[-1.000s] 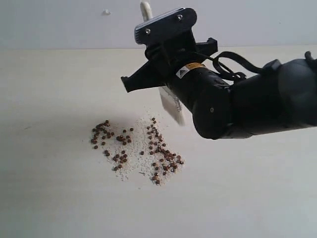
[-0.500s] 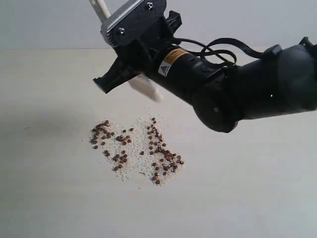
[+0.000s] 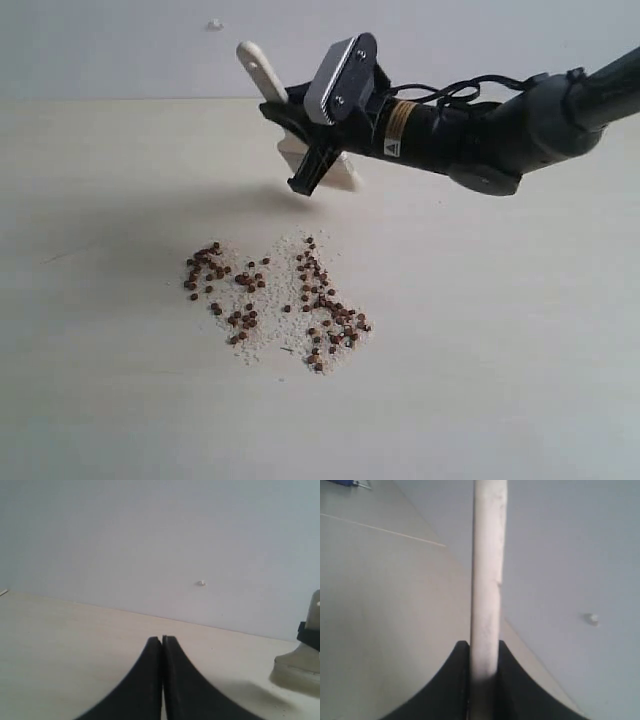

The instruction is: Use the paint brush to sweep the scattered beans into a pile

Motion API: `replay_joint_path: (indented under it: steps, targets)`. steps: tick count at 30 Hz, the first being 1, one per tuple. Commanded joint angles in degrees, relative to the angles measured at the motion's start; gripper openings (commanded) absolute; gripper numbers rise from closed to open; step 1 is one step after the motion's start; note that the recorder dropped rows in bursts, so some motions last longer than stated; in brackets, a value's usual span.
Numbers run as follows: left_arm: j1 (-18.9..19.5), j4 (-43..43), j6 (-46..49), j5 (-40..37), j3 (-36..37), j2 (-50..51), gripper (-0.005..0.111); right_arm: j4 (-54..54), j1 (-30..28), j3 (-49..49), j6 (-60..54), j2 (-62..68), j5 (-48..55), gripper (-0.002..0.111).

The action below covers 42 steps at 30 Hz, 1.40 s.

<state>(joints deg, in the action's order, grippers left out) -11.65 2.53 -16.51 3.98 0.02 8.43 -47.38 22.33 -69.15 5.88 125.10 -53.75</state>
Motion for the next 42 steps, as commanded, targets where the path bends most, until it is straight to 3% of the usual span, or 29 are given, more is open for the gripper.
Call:
replay_joint_path:
  steps: [1,15,22,30,42]
  targets:
    - [-0.33,-0.28,-0.25,-0.33,-0.02,-0.36,0.000,-3.49,-0.29,-1.25,1.96,3.78,-4.86,0.000]
    - [-0.33,-0.28,-0.25,-0.33,-0.02,-0.36,0.000,-25.06,-0.29,-1.25,23.54,3.10,-6.84,0.000]
    - [-0.33,-0.28,-0.15,-0.32,-0.02,-0.36,0.000,-29.49,-0.29,-1.25,30.40,1.22,-11.18,0.000]
    - [-0.33,-0.28,-0.15,-0.32,-0.02,-0.36,0.000,-28.69,-0.29,-1.25,28.67,-4.30,-7.98,0.000]
    - [-0.33,-0.28,-0.15,-0.32,-0.02,-0.36,0.000,-25.89,-0.29,-1.75,16.20,-7.00,-7.84,0.000]
